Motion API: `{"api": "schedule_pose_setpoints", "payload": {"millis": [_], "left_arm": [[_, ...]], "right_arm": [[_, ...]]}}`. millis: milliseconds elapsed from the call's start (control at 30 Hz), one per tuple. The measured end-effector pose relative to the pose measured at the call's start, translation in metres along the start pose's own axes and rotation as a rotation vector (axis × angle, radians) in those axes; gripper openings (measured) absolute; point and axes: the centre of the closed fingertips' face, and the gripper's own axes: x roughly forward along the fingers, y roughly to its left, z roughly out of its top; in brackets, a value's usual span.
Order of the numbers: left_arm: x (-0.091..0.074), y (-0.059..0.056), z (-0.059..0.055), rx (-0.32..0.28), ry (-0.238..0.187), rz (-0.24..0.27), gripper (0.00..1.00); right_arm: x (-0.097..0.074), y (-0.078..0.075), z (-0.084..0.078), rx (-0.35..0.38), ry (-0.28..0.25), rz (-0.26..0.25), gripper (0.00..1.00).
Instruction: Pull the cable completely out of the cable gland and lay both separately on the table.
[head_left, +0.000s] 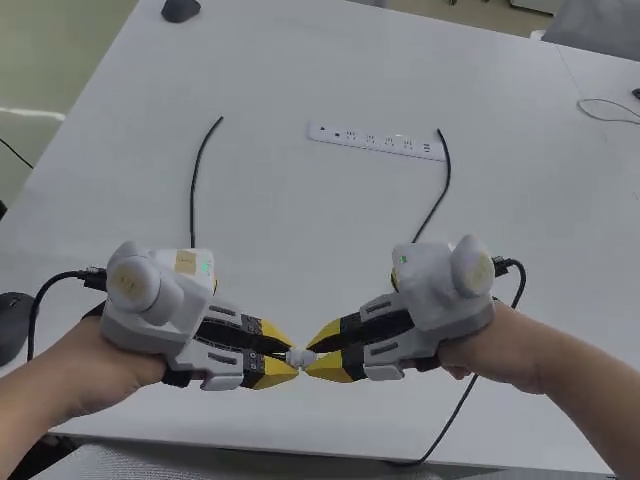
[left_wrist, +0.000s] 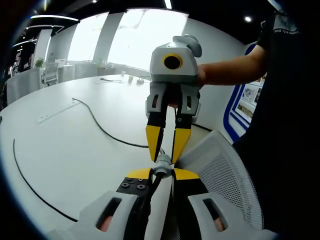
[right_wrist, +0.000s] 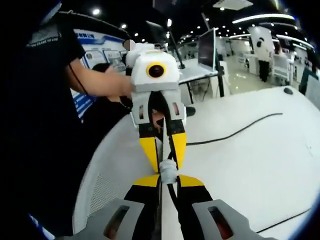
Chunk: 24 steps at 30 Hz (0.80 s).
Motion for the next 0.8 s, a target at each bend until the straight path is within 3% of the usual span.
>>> {"api": "schedule_pose_setpoints", "payload": {"millis": [233,433,600,800], "left_arm": [[0.0029,-0.0044,0.0044,-0.012,-0.019,-0.025,0.15],[0.0037,-0.0068,0.0049,-0.016,-0.015,-0.031,0.15],[0.0039,-0.007,0.0032,-0.017,-0.011,-0.026,0.15],[0.0036,-0.0096,0.003,-0.011,-0.01,-0.028,0.15]], "right_arm": [[-0.0037,0.0032,-0.0018,-0.227,0.086,-0.17,0.08],[-0.0022,0.0042,-0.0034,-0.422,0.182,-0.286,0.08],[0.0005,0.0042,-0.0057,-0.447,0.196,-0.319,0.08],[-0.0011,0.0053,-0.0051,-0.429,0.187,-0.321,0.08]]}}
